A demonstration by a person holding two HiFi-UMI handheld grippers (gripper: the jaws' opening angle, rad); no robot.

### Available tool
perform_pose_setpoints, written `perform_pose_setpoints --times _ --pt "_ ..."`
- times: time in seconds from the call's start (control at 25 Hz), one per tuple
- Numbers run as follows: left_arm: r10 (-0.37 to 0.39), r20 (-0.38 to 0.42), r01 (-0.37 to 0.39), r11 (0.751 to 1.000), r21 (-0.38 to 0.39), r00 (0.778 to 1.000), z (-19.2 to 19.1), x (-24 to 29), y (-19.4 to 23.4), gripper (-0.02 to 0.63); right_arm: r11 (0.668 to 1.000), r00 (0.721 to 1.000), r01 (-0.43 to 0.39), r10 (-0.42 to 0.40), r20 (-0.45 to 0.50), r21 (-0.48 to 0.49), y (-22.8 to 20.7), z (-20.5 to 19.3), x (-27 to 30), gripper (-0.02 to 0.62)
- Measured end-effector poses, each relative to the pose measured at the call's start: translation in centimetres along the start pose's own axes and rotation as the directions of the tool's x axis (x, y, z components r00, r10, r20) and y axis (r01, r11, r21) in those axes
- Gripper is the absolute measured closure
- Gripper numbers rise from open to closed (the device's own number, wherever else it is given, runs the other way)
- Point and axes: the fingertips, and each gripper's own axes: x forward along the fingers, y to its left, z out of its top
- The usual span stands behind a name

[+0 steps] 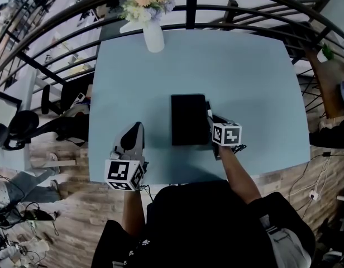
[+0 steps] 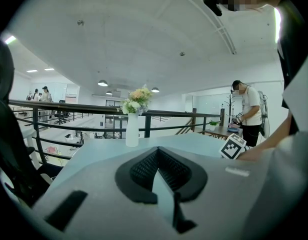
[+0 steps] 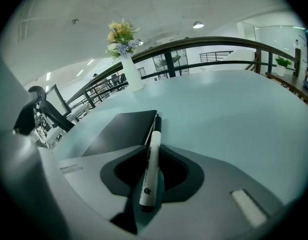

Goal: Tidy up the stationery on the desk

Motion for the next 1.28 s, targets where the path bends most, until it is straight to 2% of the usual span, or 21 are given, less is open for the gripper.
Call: perform_pose_setpoints --times 0.68,1.0,1.28 --pt "-0.007 0.004 0.007 1.0 -0.007 1.0 -0.1 0.1 0.0 0.614 1.0 1.0 -0.009 0.009 0.015 0.009 0.1 0.2 -0.2 0.509" --pt "-0.011 0.004 0.011 1.0 -0.01 1.0 -0.1 0.2 -0.1 0.614 1.0 0.998 -0.008 0.007 0.066 0.02 -0.1 1.2 -0.9 0.512" --pt "-0.024 0.007 0.024 1.0 0.001 1.0 0.2 0.4 -0.6 0.614 0.999 0.988 0.009 -0.013 0.152 0.031 -0.6 2.9 -2.5 0.58"
